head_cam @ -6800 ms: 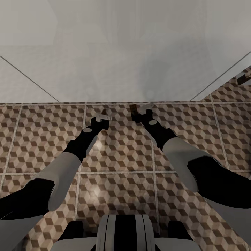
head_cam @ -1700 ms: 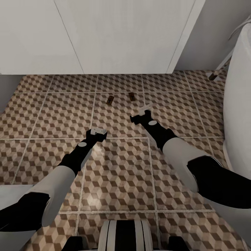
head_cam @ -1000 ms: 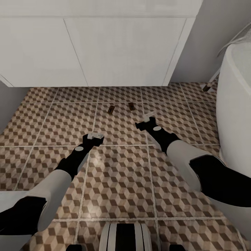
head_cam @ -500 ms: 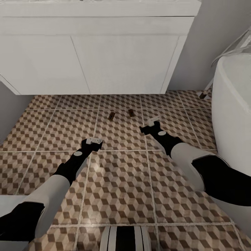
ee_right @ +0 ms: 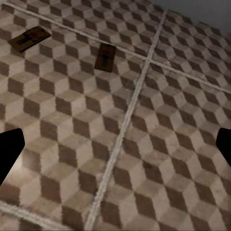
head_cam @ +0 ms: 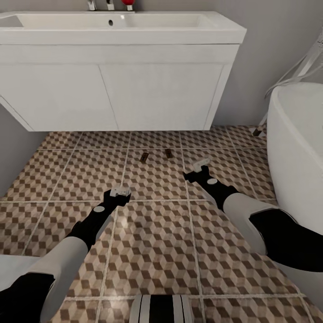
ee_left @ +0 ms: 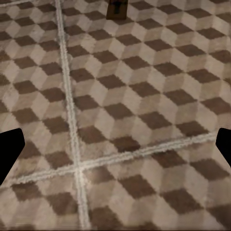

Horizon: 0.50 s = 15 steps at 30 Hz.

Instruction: Take the four mousetraps from the cabinet in the bathroom and place them on the bathroom floor. Make sure all four end up on the same floor surface, and ensure that at least two of them are either under or directly next to the same bathroom sink.

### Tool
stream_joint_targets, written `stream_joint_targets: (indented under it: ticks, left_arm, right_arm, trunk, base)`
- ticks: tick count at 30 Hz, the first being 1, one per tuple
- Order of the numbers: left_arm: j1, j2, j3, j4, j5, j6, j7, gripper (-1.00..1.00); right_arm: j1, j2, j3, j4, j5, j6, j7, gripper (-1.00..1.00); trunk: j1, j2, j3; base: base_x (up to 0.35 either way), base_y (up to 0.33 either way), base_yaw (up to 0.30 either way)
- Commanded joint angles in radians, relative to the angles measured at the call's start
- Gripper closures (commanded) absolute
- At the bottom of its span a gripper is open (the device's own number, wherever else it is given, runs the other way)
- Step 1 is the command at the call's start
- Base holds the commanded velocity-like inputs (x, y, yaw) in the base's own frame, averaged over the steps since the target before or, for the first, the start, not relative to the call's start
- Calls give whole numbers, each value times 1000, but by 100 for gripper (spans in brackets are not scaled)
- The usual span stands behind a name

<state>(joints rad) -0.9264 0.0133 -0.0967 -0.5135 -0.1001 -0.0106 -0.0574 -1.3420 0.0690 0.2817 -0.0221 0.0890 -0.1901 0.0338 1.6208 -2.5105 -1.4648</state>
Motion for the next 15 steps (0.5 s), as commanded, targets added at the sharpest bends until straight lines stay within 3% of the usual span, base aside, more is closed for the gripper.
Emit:
stream_joint_targets:
  ticks: [1, 15]
  left_arm:
    - [5, 1, -1, 0, -10, -2, -1, -100]
    - [103, 5, -1, -1, -9, -15, -2, -100]
  right_arm:
    - [6, -2, -4, 1, 9, -8, 1, -100]
    - [115, -23, -4, 1, 9, -62, 1, -100]
  trunk:
    - [-1, 0, 3]
    - [-7, 3, 58]
  base:
    - [0, 0, 0]
    - [0, 0, 0]
